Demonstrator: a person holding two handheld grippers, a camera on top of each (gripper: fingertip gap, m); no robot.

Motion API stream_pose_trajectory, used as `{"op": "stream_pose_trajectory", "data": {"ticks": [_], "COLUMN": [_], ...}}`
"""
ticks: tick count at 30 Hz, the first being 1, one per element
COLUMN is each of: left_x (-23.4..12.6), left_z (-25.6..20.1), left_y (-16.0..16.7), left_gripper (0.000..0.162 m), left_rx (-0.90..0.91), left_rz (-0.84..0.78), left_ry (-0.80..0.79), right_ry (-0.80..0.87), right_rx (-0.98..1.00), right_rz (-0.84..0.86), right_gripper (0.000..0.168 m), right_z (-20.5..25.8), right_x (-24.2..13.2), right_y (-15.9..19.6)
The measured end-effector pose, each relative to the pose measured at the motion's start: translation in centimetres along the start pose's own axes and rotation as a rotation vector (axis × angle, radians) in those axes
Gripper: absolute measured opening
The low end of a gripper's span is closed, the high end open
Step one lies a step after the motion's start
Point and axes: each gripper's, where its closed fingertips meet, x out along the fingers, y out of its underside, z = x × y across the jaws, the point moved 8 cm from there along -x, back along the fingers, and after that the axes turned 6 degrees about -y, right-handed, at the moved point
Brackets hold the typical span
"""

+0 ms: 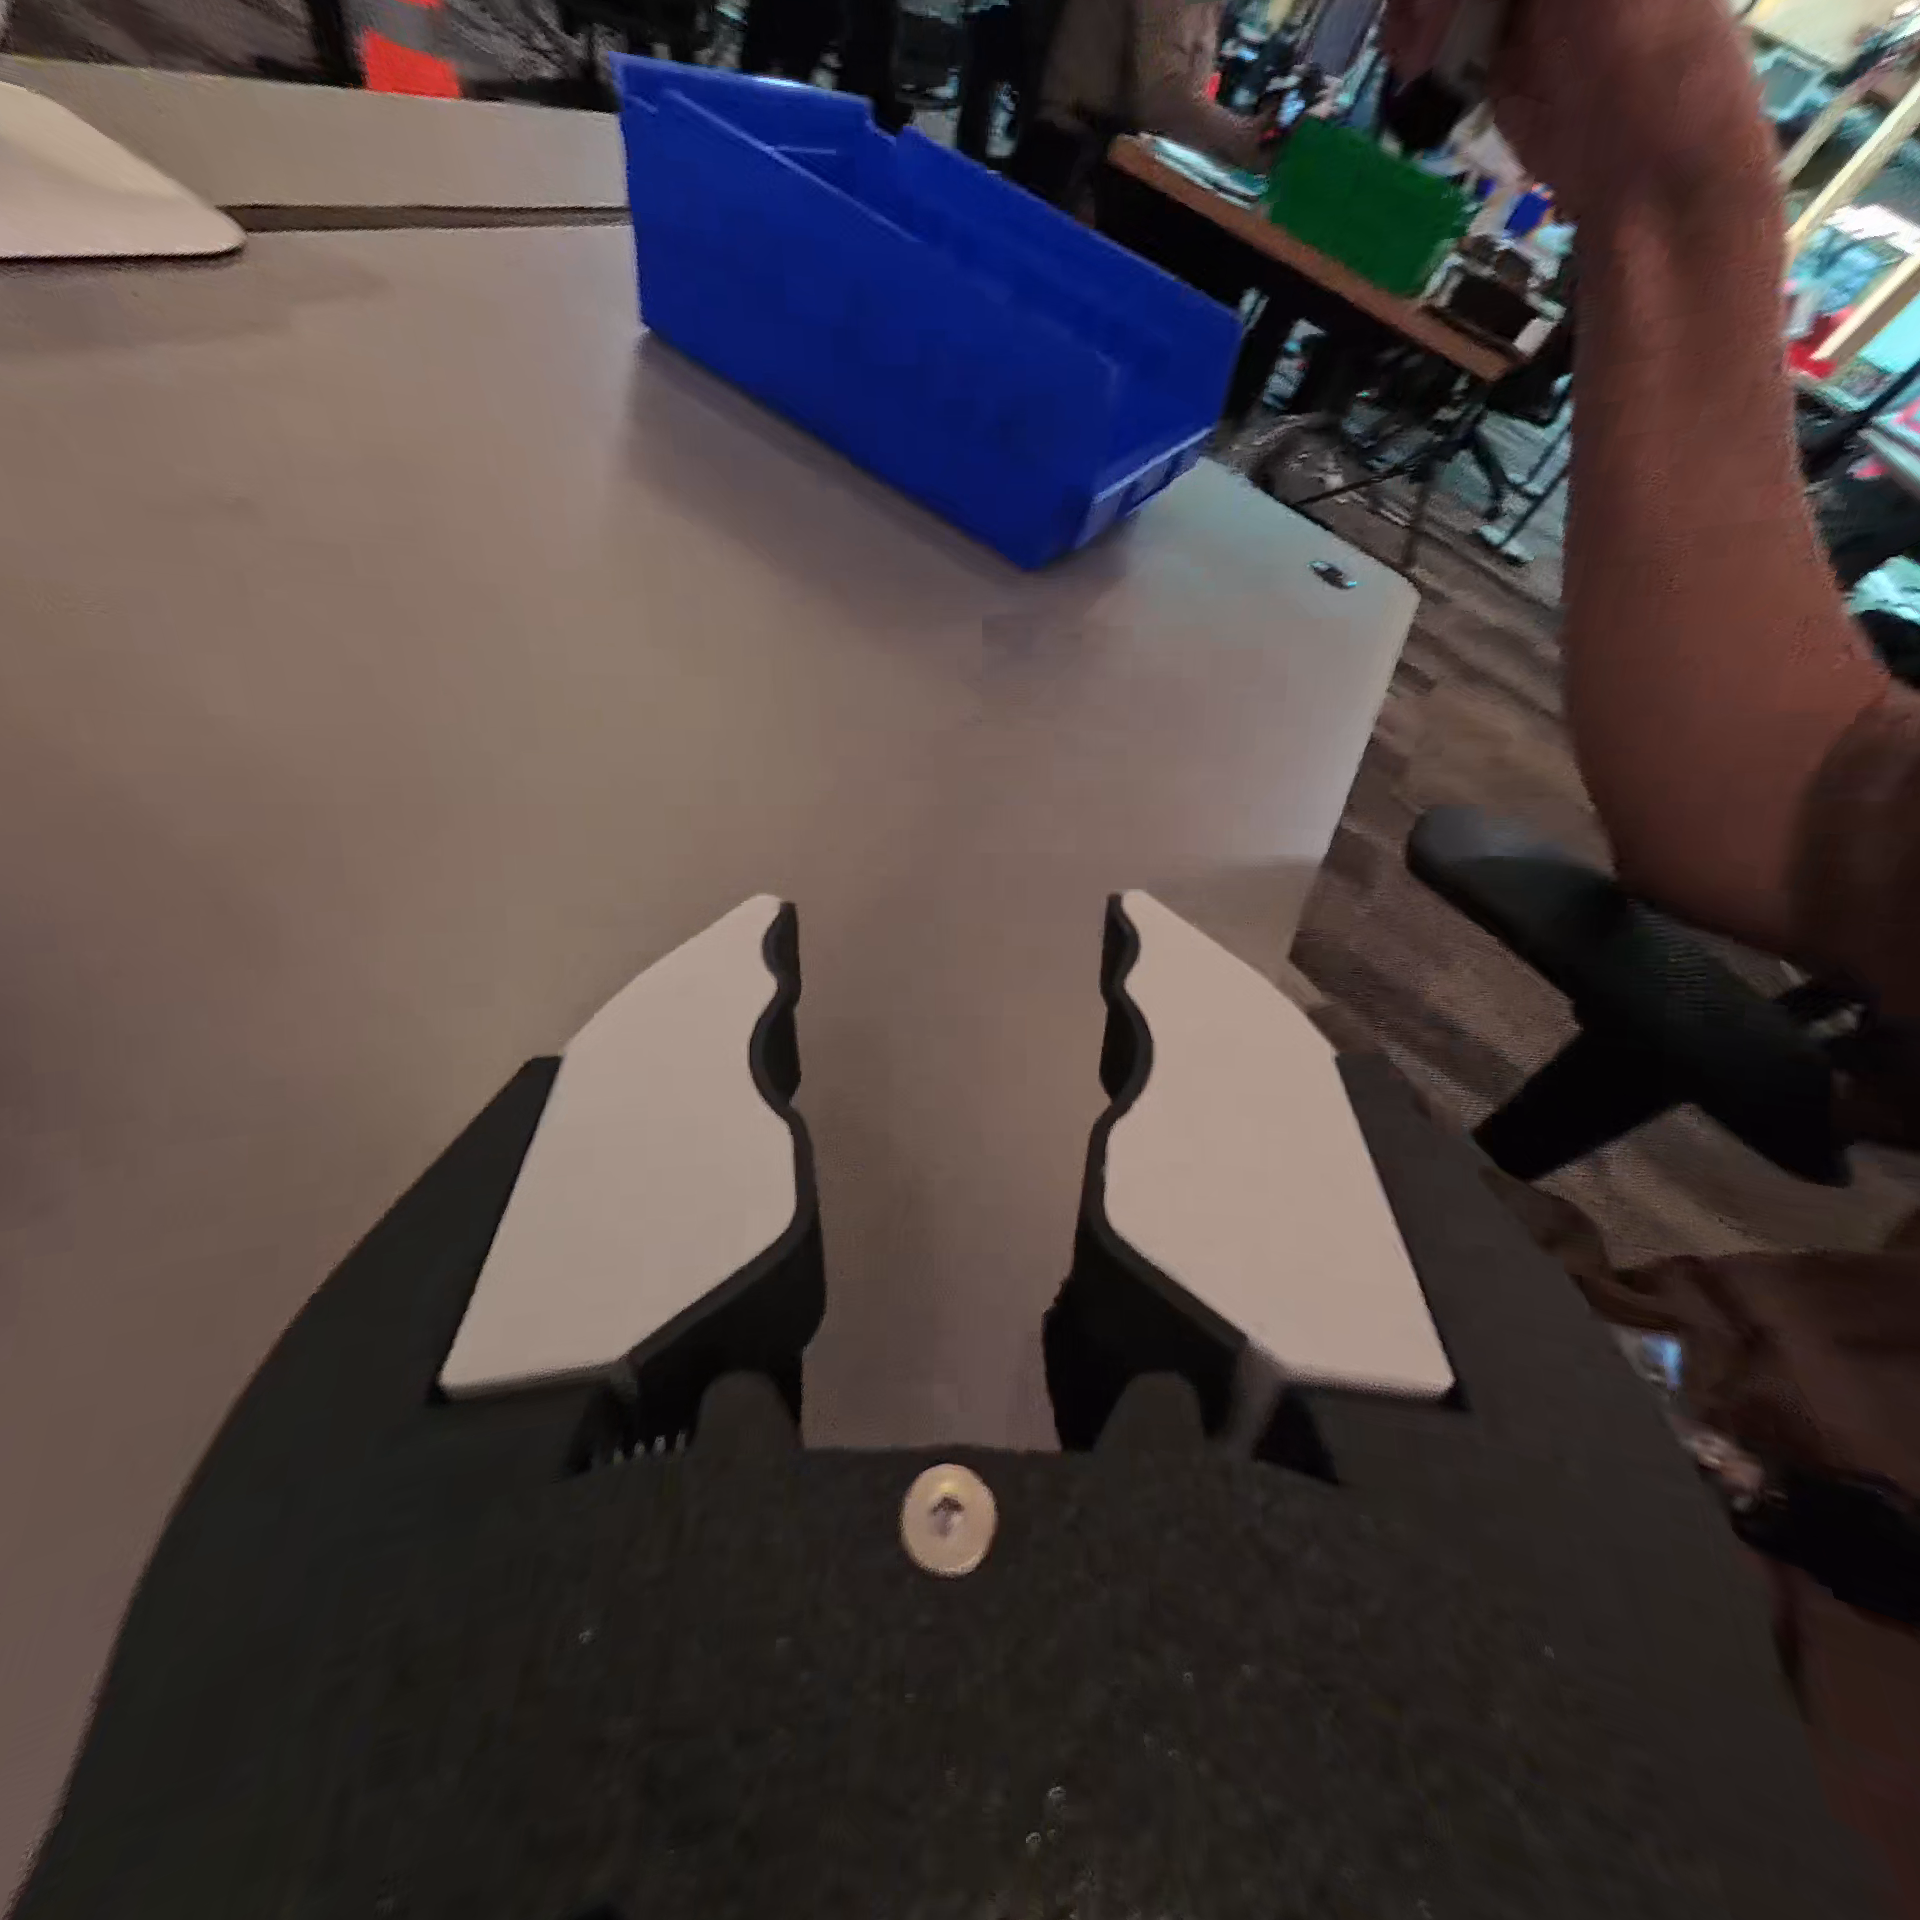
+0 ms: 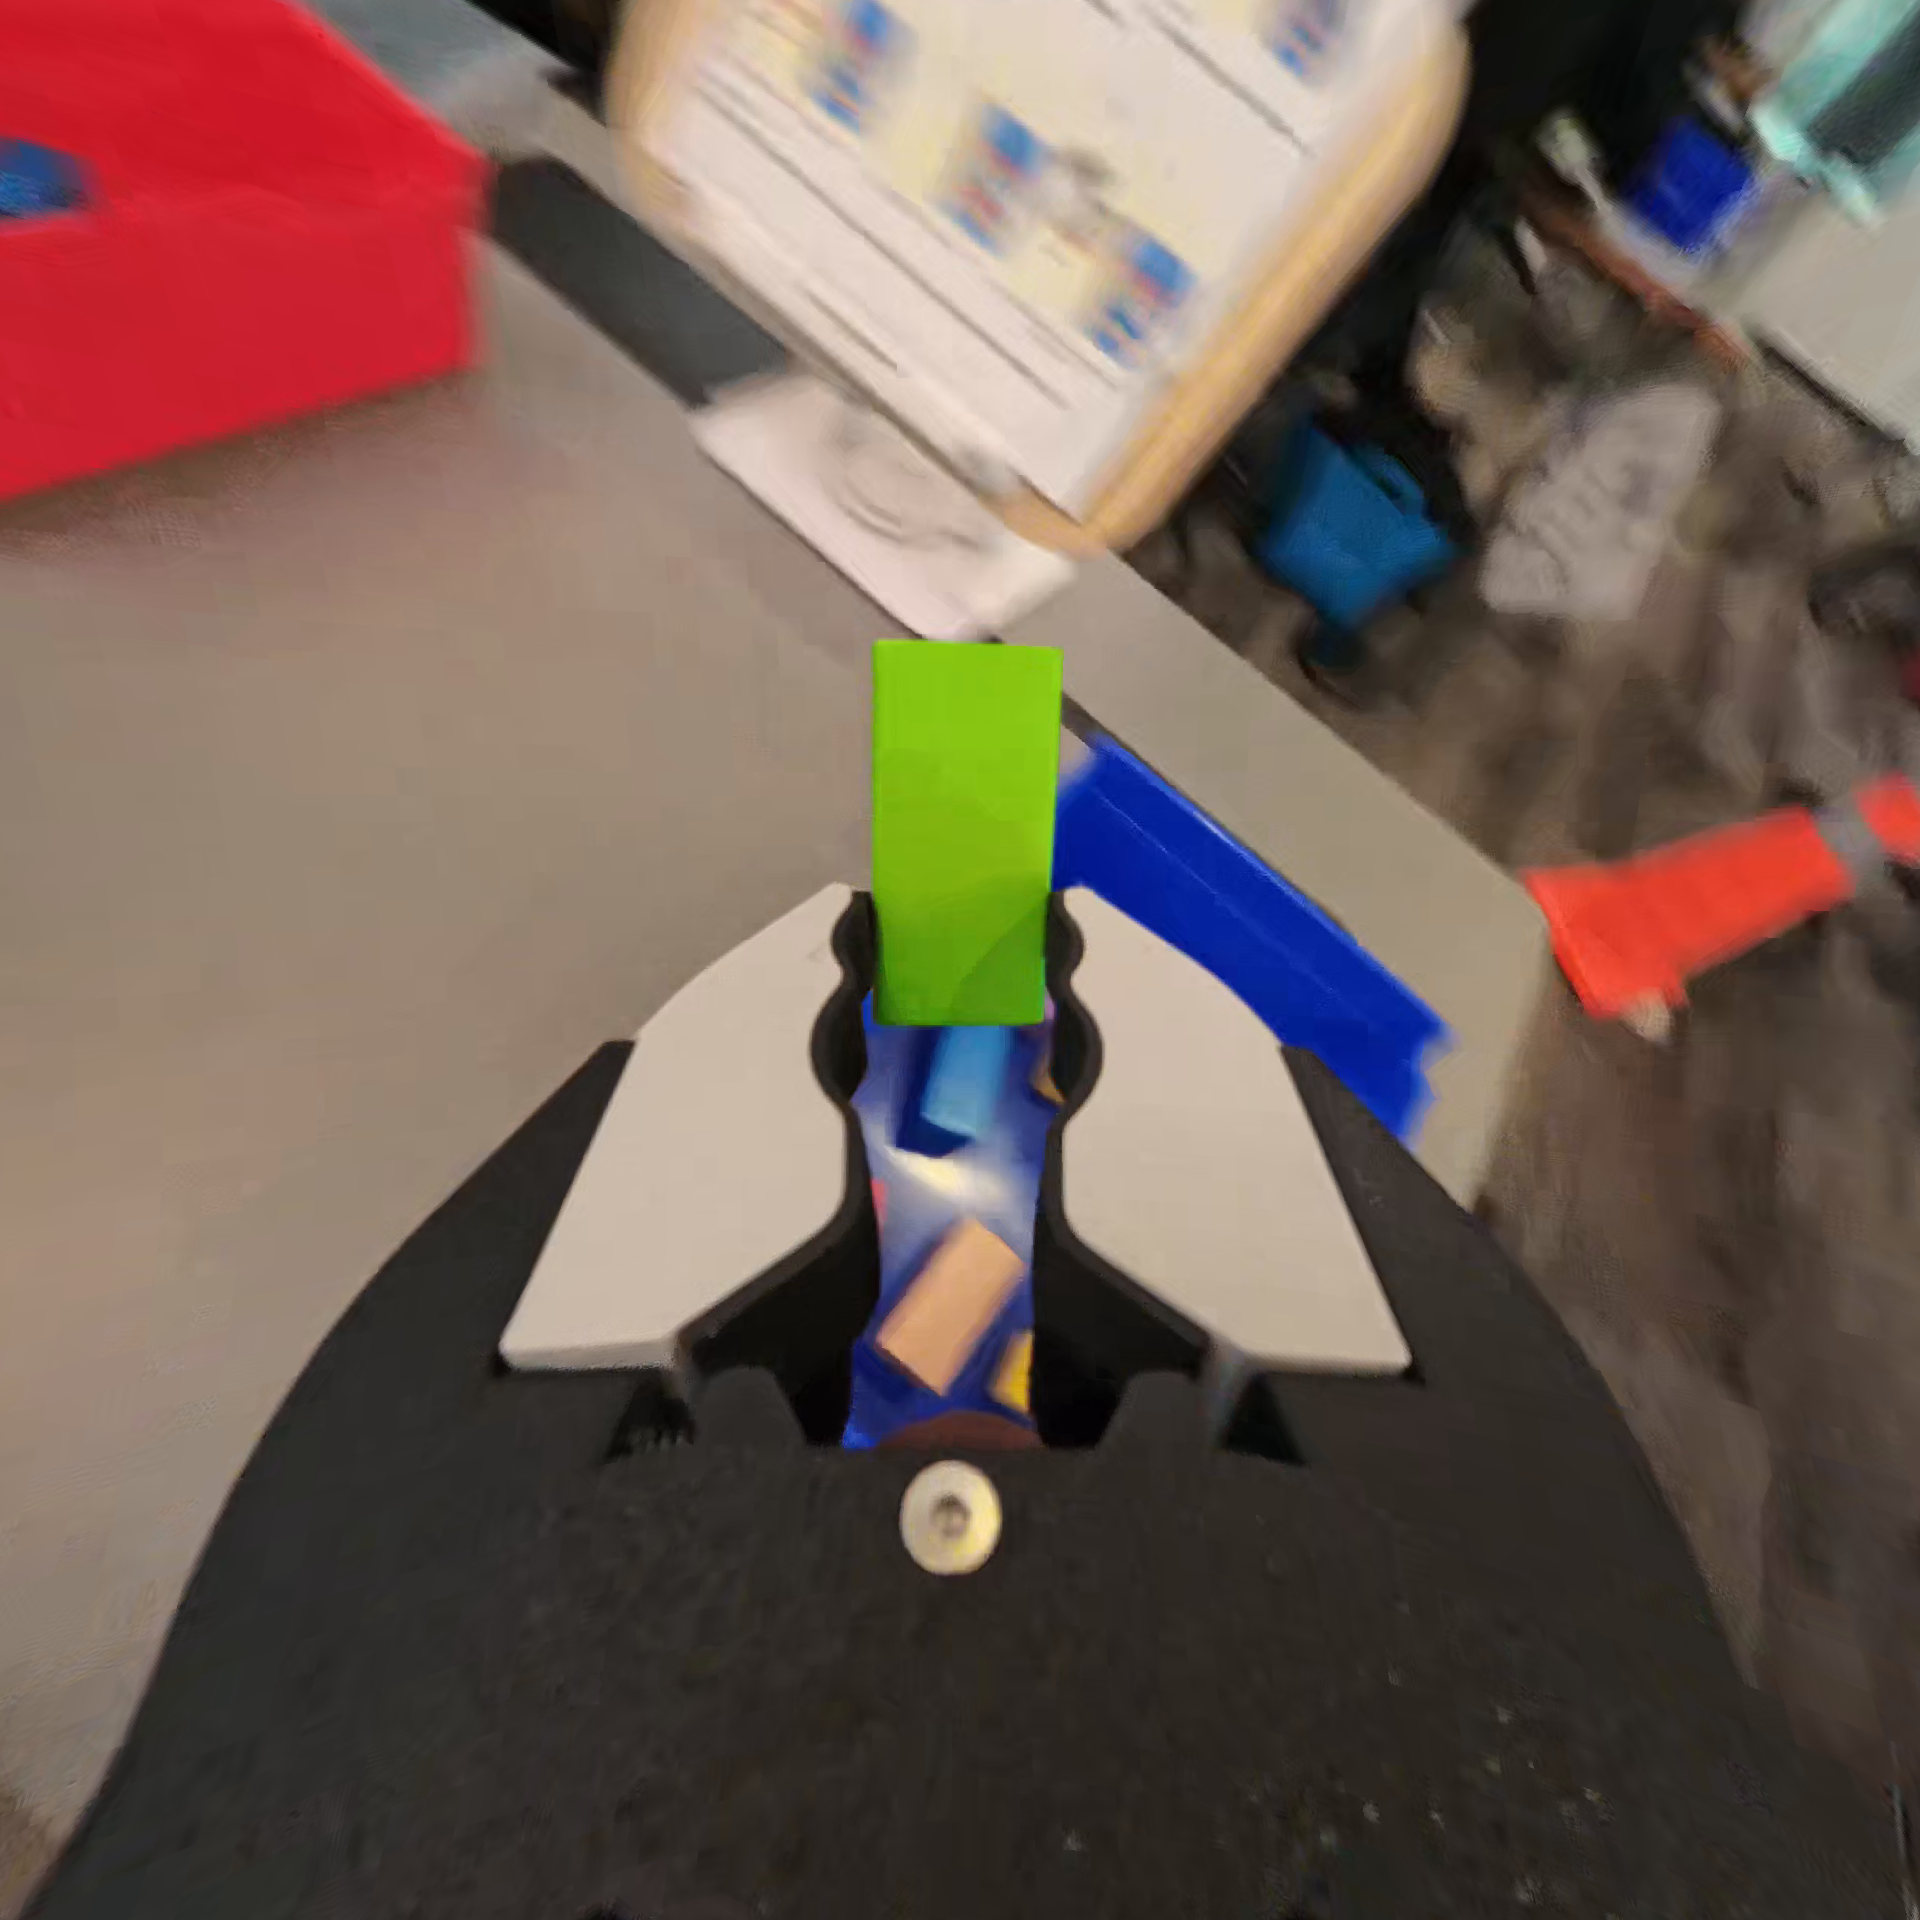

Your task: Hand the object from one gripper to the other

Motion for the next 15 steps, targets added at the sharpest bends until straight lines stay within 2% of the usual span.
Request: {"op": "stream_pose_trajectory", "data": {"ticks": [4, 6, 8, 11, 15], "left_x": [0.3, 0.6, 0.7, 0.9, 1.0], "left_z": [-0.9, -1.1, -1.2, -1.1, -0.7], "left_y": [0.4, 0.4, 0.5, 0.8, 1.0], "left_gripper": [0.054, 0.054, 0.054, 0.054, 0.055], "left_rx": [0.032, 0.082, 0.121, 0.120, 0.057], "left_rz": [-0.022, 0.004, 0.018, 0.035, 0.051], "left_ry": [0.025, -0.005, -0.008, -0.013, 0.022], "right_ry": [0.115, 0.141, 0.133, 0.064, 0.112], "right_rx": [0.378, 0.491, 0.556, 0.693, 0.749], "right_rz": [0.174, 0.361, 0.513, 0.582, 0.659], "right_gripper": [0.032, 0.032, 0.032, 0.032, 0.032], "right_z": [-6.5, -8.1, -8.4, -7.7, -7.5], "right_x": [3.1, 5.8, 7.8, 10.4, 12.1], "right_y": [5.6, 9.2, 11.8, 13.9, 14.9]}}
